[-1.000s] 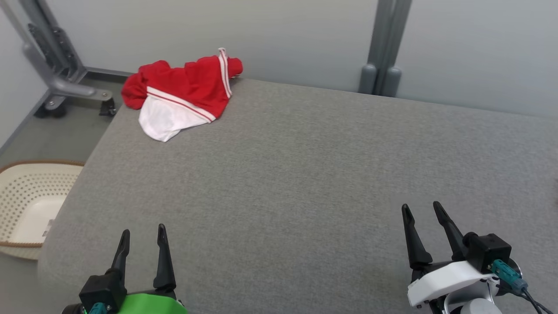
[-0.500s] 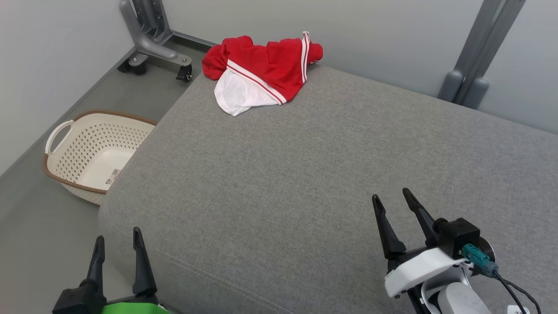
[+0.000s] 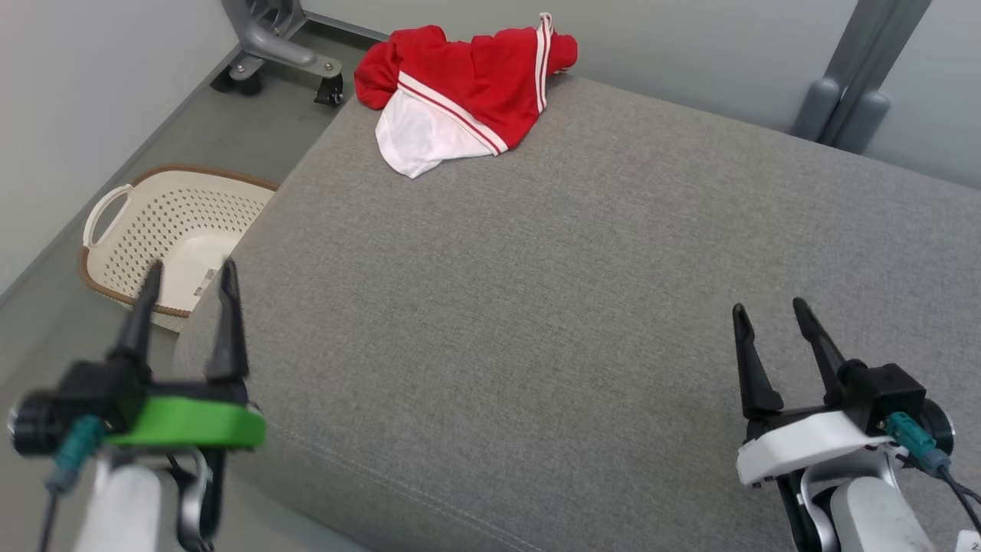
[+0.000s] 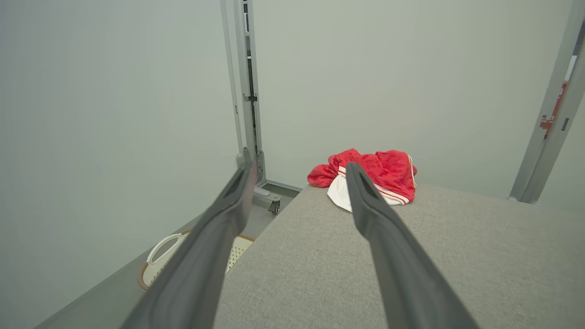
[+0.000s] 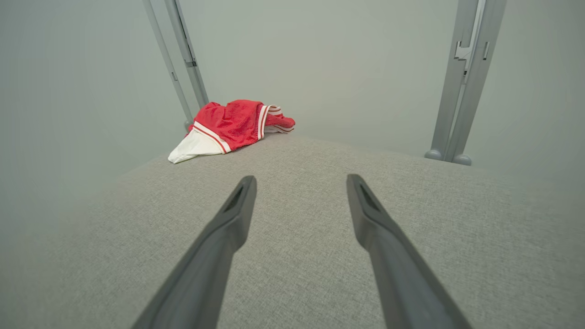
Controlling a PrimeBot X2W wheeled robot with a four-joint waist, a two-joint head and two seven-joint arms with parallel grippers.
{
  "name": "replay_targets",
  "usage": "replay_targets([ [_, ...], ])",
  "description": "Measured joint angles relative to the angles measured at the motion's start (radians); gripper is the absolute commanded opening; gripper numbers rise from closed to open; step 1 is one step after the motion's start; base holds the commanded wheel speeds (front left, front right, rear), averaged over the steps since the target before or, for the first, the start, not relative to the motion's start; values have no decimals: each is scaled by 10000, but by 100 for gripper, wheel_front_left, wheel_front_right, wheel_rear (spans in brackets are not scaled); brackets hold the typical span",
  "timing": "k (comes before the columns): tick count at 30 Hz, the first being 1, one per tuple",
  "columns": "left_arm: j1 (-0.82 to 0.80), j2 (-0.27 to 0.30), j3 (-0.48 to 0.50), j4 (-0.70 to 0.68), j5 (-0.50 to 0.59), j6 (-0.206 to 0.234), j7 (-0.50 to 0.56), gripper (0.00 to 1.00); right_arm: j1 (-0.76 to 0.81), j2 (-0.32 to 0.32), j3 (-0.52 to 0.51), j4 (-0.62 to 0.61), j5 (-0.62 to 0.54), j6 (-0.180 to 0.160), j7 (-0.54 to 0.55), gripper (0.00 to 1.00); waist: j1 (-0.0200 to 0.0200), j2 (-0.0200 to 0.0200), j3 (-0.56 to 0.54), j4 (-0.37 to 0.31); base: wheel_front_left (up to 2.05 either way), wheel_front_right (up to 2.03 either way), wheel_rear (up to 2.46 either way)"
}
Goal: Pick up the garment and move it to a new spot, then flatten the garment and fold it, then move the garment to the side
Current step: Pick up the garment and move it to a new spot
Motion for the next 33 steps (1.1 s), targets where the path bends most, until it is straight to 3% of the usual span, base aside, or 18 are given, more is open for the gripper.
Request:
replay_targets([
  [9, -5606, 2029, 153, 1325, 38, -639, 1674, 100, -897, 10, -640, -2849, -1335, 0, 1346, 100, 0, 0, 966, -696, 0, 0, 0],
  [16, -9064, 2913, -117, 3507, -694, -844, 3440, 100, -1185, 0, -788, -4855, -2040, 0, 2232, 100, 0, 0, 2321, -1575, 0, 0, 0],
  [22, -10243, 3143, -976, 5124, -1319, -888, 4897, 100, -991, -56, -782, -6002, -2228, 0, 2614, 100, 2, 0, 3477, -2443, 0, 0, 0],
  [28, -10346, 3183, -2019, 6025, -2508, -892, 6015, 100, -951, -50, -368, -7018, -2290, 0, 2855, 100, 3, 0, 4610, -3169, 0, 0, 0],
  [33, -10383, 3676, -2429, 6320, -3032, -899, 6084, 100, -946, -52, -293, -7478, -2383, 0, 2934, 100, 3, 0, 5341, -3768, 0, 0, 0],
])
